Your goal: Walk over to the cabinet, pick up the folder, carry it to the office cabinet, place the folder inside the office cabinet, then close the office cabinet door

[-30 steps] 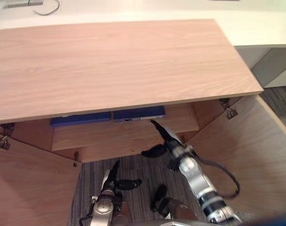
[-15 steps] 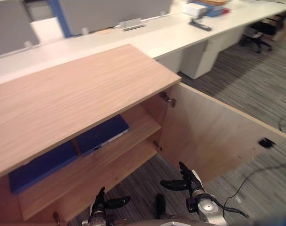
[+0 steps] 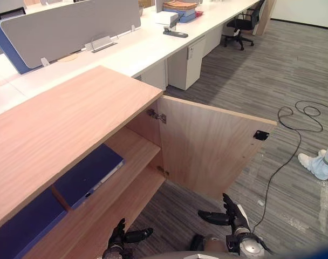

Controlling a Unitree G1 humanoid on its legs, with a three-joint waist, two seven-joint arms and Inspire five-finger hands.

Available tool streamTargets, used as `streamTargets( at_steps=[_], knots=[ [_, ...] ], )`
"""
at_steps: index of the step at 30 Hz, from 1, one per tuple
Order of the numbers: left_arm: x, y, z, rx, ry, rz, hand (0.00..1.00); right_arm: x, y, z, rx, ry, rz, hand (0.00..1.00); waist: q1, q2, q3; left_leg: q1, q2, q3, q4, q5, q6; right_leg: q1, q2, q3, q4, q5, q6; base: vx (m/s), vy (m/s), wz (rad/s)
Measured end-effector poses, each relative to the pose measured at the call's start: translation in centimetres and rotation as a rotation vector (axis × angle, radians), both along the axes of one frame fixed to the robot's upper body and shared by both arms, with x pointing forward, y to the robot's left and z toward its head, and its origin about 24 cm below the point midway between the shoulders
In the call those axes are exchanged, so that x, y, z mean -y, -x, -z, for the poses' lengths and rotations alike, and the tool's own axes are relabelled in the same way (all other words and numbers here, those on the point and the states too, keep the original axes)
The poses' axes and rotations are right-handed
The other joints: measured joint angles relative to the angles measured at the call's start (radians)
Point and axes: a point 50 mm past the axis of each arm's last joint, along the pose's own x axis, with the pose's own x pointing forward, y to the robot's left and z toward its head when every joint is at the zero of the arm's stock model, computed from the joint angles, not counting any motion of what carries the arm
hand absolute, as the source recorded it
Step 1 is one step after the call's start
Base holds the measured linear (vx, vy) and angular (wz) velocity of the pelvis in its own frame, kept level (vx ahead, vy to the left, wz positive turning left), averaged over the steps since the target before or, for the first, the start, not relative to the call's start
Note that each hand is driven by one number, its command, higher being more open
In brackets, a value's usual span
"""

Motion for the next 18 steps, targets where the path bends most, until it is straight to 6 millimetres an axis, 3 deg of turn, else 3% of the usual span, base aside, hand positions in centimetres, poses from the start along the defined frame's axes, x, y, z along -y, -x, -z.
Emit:
streamTargets(
  at_steps=[3, 6, 9, 12, 18],
  knots=[
    [-0.1, -0.1, 0.0, 0.001, 0.002, 0.011, 1.0, 0.7, -1.3, -0.7, 0.046, 0.018, 0.046, 1.0, 0.001, -0.005, 0.0, -0.005, 0.01, -0.01, -0.054, 0.03, 0.022, -0.001, 0.083, 0.04, -0.122, 0.053, 0.005, -0.03, -0.094, -0.62],
    [-1.0, -0.1, -0.1, 0.003, -0.014, -0.025, 1.0, 1.1, -1.9, -1.1, 0.075, 0.028, 0.103, 1.0, 0.003, -0.028, 0.001, -0.01, 0.015, -0.027, -0.106, 0.031, 0.0, 0.009, 0.157, 0.056, -0.242, 0.118, -0.003, -0.08, -0.046, -0.61],
    [-1.5, 0.4, -0.1, -0.007, -0.012, -0.091, 1.0, 1.4, -1.4, -0.9, 0.064, 0.035, 0.121, 1.0, -0.002, -0.04, -0.002, -0.007, 0.025, -0.03, -0.106, 0.037, -0.009, 0.04, 0.189, 0.053, -0.316, 0.163, -0.014, -0.03, -0.03, -0.27],
    [-1.3, 0.4, 0.0, -0.004, -0.002, -0.102, 1.0, 2.0, -1.2, -1.0, 0.063, 0.043, 0.148, 1.0, -0.001, -0.03, -0.005, -0.008, 0.028, -0.046, -0.104, 0.041, -0.02, 0.075, 0.206, 0.048, -0.385, 0.202, -0.024, -0.02, -0.042, 0.07],
    [-1.2, 1.0, 0.1, -0.013, 0.005, -0.114, 1.0, 2.2, -2.2, -1.5, 0.092, 0.045, 0.126, 1.0, 0.001, -0.02, -0.026, -0.016, 0.025, -0.058, -0.099, 0.036, -0.029, 0.134, 0.233, 0.051, -0.53, 0.271, 0.0, -0.03, -0.022, 0.0]
  ],
)
